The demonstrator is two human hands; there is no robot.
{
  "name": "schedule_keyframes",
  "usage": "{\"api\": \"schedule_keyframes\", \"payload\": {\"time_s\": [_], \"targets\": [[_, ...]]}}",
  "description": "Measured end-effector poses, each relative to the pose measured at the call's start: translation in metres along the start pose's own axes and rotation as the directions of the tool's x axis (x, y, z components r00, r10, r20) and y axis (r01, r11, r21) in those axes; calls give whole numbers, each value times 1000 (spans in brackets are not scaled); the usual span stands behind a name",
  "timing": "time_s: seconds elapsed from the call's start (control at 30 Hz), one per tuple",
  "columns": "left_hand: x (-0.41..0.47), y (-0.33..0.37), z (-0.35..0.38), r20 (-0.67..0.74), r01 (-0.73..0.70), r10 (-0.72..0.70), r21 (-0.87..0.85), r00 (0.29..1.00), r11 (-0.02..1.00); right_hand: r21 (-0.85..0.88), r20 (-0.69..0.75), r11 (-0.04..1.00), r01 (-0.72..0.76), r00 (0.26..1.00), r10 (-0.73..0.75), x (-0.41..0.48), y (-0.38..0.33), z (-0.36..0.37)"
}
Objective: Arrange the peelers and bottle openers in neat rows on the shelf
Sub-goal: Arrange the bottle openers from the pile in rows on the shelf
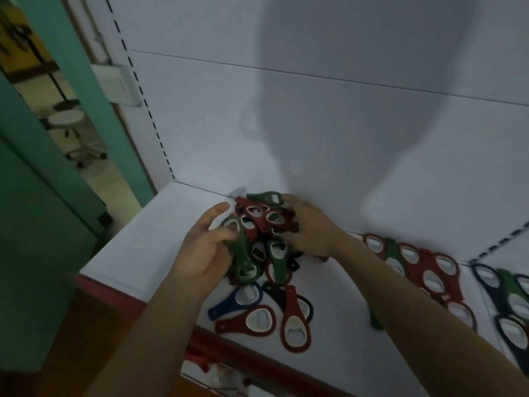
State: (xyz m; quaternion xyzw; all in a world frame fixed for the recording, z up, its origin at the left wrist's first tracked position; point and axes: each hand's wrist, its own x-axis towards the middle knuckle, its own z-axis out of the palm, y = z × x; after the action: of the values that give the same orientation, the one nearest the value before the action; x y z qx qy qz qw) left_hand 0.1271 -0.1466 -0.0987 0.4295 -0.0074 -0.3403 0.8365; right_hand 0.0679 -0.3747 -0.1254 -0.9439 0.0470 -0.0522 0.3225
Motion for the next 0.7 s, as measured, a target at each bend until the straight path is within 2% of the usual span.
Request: {"api": "schedule_keyframes", "payload": {"time_s": [0.07, 0.13, 0.17, 0.23, 0.33, 0.4, 0.5, 0.57, 0.63, 0.7], "targets": [[12, 9, -5, -91, -56, 65, 105, 994, 993, -17, -34, 992, -128, 991, 127, 3, -14, 12], [25, 19, -11, -152, -108, 128, 132, 980, 985, -160, -29, 952, -259, 966, 258, 8, -30, 26], [33, 25, -14, -164, -112, 128, 105, 978, 988, -230, -52, 925, -302, 953, 298, 11, -36, 33], [47, 35, -20, -166, -36, 39, 18, 985, 999, -269, -167, 906, -326, 943, 289, 18, -43, 42], [62, 44, -29, -73, 171, -180, -117, 981, 978, -256, -258, 911, -324, 931, 258, 23, -43, 41], [67, 44, -34, 31, 260, -260, -222, 965, 940, -253, -324, 905, -341, 912, 253, 26, -43, 35], [68, 39, -36, 201, 383, -337, -277, 920, 881, -279, -373, 898, -339, 900, 224, 27, -39, 24], [68, 35, -33, 269, 440, -367, -305, 891, 845, -203, -405, 905, -375, 873, 271, 23, -39, 11], [72, 33, -25, 263, 452, -385, -281, 884, 847, -91, -468, 918, -386, 830, 302, 16, -44, -2], [79, 31, -13, 246, 428, -377, -205, 893, 880, 91, -511, 946, -312, 800, 313, 10, -56, -10]]}}
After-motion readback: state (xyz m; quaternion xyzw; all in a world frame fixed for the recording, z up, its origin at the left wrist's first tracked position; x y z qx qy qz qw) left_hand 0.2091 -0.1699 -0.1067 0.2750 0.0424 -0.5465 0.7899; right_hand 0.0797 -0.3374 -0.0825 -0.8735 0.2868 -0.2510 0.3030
